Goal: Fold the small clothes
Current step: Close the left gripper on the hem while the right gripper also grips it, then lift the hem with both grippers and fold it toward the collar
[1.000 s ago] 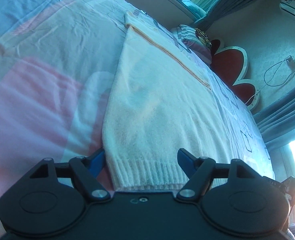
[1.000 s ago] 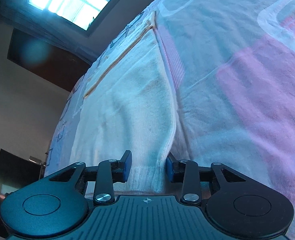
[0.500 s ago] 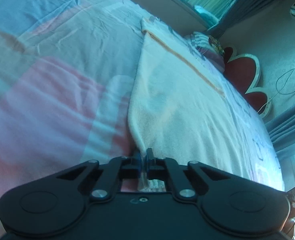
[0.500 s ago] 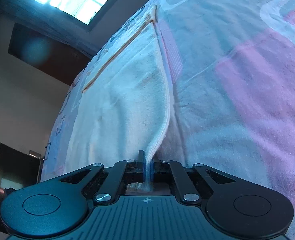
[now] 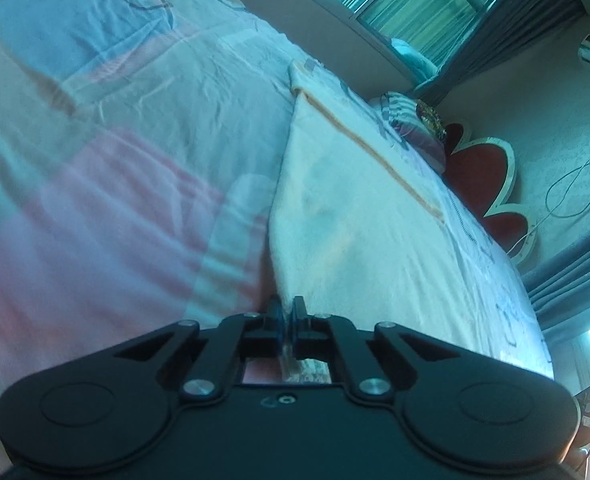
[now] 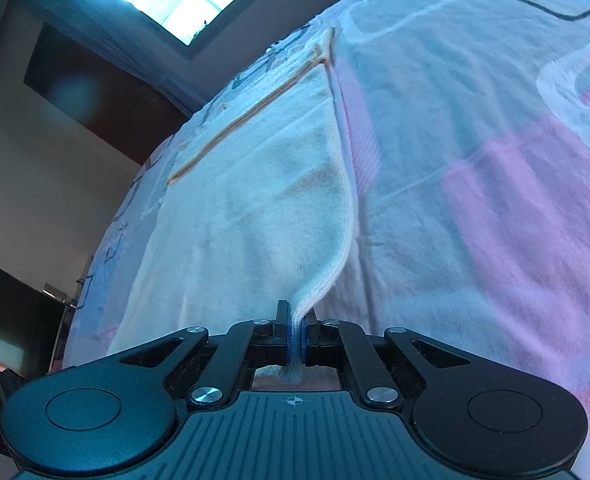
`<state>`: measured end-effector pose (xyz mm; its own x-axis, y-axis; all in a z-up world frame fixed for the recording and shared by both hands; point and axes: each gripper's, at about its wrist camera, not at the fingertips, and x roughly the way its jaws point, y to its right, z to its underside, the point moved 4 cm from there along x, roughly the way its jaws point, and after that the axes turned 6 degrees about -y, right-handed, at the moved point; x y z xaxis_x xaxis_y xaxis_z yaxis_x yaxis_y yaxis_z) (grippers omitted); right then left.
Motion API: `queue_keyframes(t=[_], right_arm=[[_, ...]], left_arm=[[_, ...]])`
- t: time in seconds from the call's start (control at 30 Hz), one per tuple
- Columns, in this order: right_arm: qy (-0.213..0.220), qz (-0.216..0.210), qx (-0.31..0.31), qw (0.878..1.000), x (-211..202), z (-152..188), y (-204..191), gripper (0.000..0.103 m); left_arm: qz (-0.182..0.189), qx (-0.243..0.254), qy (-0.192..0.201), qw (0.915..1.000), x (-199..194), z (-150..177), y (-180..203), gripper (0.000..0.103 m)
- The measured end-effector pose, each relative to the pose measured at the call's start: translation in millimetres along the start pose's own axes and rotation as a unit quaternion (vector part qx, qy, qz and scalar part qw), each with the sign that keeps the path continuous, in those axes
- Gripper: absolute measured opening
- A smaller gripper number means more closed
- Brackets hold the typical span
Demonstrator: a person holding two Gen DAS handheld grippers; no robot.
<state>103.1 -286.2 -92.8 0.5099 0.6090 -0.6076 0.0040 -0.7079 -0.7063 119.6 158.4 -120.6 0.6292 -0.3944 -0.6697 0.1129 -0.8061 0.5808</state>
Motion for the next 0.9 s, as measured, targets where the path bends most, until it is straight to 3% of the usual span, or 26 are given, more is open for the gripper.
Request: queue_keyframes(t=[0.2,0.43,0.63,0.9], right_arm=[[0.044,-0.014,-0.031,0.998,-12.3,-34.4,-28.5,0.003],[0.080,-0.015,-0.055,0.995,5.3,-112.1,-58.1,0.003],[0.091,-0.014,-0.035,0.995,43.1,-197.7,-54.7,0.003],[0.076,-0.017,0.024,0.997,118.9,-305.9,-18.3,0.003]], left_arm=[[0.022,0.012,0.033,0.9991,-10.2,-39.3,20.5,0.002],[0.048,0.028,0.068,0.9962,11.2,-111.2,54.7,0.002],[0.051,0.031,0.072,0.9956,62.2,-179.1,72.9,0.002],[0.021,0.057,0.047,0.9971,165.8,-271.6,88.0,0.002]])
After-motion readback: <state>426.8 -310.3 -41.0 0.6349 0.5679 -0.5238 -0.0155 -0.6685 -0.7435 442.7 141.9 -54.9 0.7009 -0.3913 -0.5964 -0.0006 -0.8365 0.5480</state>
